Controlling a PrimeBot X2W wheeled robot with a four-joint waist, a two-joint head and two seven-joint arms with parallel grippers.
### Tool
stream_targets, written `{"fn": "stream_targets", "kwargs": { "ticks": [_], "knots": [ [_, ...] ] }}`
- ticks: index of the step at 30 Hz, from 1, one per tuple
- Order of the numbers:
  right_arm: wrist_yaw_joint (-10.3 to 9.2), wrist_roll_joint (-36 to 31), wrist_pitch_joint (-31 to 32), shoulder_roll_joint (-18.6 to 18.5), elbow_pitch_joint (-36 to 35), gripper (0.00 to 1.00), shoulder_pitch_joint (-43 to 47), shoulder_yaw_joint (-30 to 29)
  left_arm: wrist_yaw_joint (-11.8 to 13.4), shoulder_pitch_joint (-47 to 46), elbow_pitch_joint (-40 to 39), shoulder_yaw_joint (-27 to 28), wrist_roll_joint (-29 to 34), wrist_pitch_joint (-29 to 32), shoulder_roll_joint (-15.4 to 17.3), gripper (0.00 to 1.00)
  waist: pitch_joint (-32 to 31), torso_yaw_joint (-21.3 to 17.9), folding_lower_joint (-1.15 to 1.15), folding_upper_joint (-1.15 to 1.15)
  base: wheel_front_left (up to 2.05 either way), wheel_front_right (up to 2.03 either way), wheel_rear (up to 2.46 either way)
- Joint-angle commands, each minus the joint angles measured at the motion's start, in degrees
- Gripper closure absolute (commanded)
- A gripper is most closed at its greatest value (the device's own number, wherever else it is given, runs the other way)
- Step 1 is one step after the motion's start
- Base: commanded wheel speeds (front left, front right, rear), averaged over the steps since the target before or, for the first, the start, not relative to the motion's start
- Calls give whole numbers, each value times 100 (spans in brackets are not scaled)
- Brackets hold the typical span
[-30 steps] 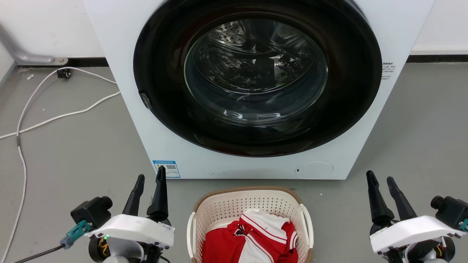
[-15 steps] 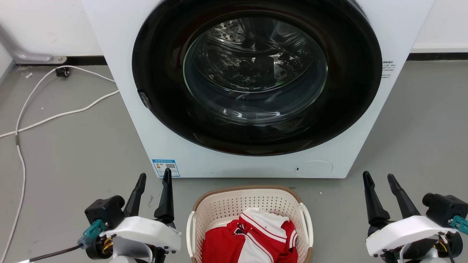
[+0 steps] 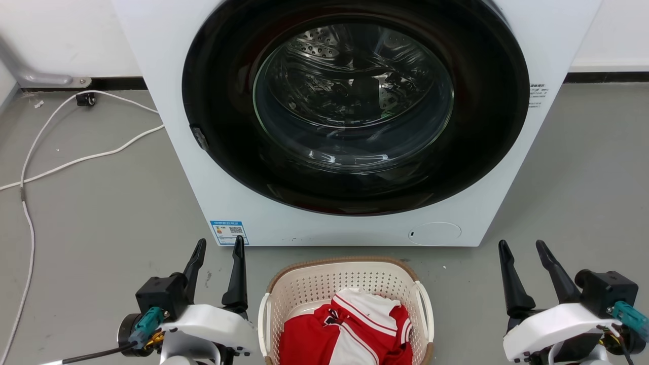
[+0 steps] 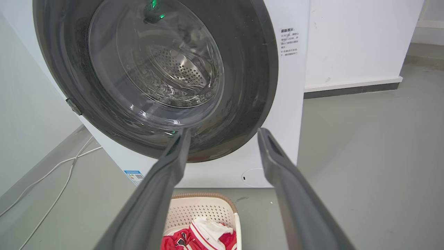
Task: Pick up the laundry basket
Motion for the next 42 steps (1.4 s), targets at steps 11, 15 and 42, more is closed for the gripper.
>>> {"fn": "stream_targets", "kwargs": {
  "ticks": [11, 15, 42],
  "knots": [
    [-2, -664, -72, 15, -111, 0, 46, 84, 130, -100, -35, -70, 586, -170, 24, 0, 17, -6, 0, 0, 0, 0, 0],
    [-2, -830, -93, 17, -123, 0, 54, 100, 161, -103, -20, -79, 750, -221, 16, 0, 33, -7, 0, 0, 0, 0, 0],
    [-3, -1606, -246, 25, -87, 0, 127, 123, 271, -51, 139, -38, 1491, -451, -69, 0, 78, -21, 0, 0, 0, 0, 0]
  ]
}}
